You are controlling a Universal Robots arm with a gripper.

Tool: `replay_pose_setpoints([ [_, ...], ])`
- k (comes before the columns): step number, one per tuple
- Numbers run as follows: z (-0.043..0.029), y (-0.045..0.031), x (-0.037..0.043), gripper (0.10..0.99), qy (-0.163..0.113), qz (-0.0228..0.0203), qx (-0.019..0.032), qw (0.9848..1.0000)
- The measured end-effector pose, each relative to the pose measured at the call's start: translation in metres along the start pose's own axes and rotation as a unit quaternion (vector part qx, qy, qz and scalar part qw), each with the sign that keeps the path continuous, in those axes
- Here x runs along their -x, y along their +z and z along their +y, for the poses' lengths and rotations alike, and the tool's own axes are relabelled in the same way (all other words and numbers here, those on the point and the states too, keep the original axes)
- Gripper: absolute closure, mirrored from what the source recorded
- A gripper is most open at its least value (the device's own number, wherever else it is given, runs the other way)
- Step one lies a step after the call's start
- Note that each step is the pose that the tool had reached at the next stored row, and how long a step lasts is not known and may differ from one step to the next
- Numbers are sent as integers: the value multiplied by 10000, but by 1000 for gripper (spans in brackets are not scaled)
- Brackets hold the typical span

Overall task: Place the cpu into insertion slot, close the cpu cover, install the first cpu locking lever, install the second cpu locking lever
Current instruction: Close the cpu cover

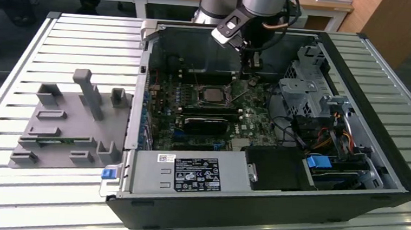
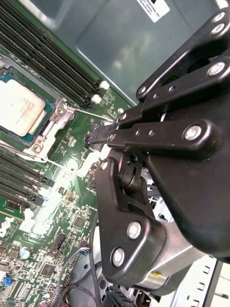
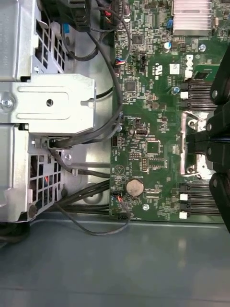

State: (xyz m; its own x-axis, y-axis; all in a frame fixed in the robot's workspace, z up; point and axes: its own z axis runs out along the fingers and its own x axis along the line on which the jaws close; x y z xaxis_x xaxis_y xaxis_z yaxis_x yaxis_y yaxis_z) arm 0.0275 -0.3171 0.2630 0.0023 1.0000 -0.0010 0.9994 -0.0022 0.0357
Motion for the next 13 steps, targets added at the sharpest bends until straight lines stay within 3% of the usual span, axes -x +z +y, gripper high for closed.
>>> replay_pose_setpoints([
  [13,104,29,-9,980,52,-2,-1,10000],
])
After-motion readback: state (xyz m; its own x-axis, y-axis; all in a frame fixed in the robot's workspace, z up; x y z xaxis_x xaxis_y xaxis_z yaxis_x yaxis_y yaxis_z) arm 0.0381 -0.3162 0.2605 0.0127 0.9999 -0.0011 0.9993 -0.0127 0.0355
